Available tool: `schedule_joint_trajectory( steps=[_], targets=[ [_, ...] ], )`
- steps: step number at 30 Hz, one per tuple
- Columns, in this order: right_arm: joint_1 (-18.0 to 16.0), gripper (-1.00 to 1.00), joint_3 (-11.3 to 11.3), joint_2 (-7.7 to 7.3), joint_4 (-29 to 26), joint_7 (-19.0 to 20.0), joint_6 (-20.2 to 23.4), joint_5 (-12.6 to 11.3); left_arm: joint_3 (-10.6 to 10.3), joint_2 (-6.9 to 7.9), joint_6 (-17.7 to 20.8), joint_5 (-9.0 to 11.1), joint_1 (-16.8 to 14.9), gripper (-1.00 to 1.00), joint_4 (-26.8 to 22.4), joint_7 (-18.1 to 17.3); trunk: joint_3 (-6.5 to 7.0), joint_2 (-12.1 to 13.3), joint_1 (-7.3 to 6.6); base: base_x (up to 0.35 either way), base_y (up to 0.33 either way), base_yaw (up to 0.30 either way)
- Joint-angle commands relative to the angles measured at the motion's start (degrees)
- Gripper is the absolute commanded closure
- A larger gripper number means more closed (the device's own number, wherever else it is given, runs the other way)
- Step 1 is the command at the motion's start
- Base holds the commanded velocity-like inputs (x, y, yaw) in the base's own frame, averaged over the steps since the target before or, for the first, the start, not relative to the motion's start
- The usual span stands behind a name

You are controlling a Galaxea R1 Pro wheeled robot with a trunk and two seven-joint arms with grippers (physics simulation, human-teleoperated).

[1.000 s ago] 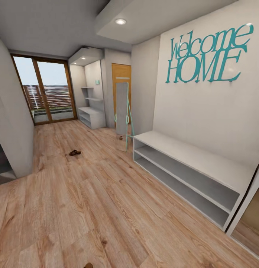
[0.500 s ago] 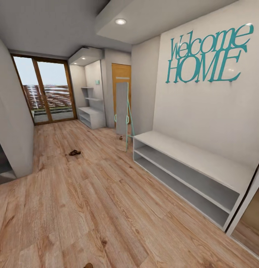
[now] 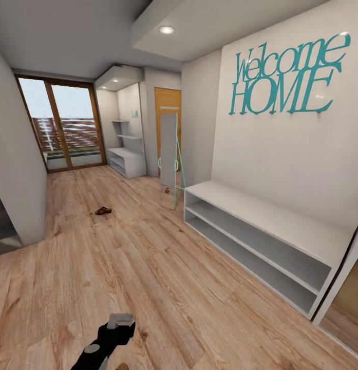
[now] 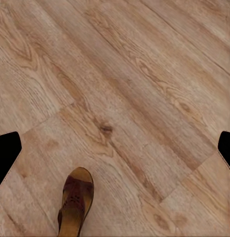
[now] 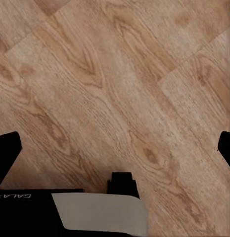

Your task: Pick up the two gym shoes and the two sandals from the corridor floor and place them onto the hallstand (shoe rack) in the corridor, making sure they are on the rack and not on the floor. Arrange them so the two gym shoes are next to each other and the two sandals are next to each other.

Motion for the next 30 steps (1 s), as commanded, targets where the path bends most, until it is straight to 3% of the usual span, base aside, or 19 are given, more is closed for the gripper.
schedule_joint_trajectory(
  steps=[1,9,11,17,26,30],
  targets=[
    [-1.1,-1.0,0.0,0.0,-2.5,0.0,3.4,0.0,0.0,-0.03,1.8,0.0,-1.9,-1.0,-0.1,-0.2,-0.07,0.0,0.0,0.0,0.0,0.0],
    [-7.1,-1.0,-0.1,-0.15,-8.7,0.0,10.3,-0.5,0.0,-0.15,5.1,0.4,-10.6,-1.0,-0.1,0.0,-0.07,0.0,0.0,0.0,0.0,0.0],
    [-8.0,-1.0,-0.2,-0.26,-9.1,0.3,11.7,-0.6,0.0,-0.16,8.4,0.4,-11.9,-1.0,-0.1,0.1,-0.07,0.0,0.0,0.0,0.0,0.0],
    [-8.4,-1.0,-0.2,-0.21,-9.3,0.4,12.3,-0.6,-0.1,-0.24,12.2,0.2,-12.4,-1.0,-0.2,0.0,-0.07,0.0,0.0,0.0,0.0,0.0],
    [-8.4,-1.0,-0.2,-0.45,-9.4,0.4,12.4,-0.5,-0.1,-0.17,12.6,0.2,-12.5,-1.0,-0.1,0.0,-0.07,0.0,0.0,0.0,0.0,0.0],
    [-8.4,-1.0,-0.2,-0.52,-9.3,0.4,12.4,-0.4,-0.2,-0.27,12.5,0.3,-12.5,-1.0,-0.1,-0.1,-0.92,-1.6,0.88,0.0,0.0,0.0]
  ],
)
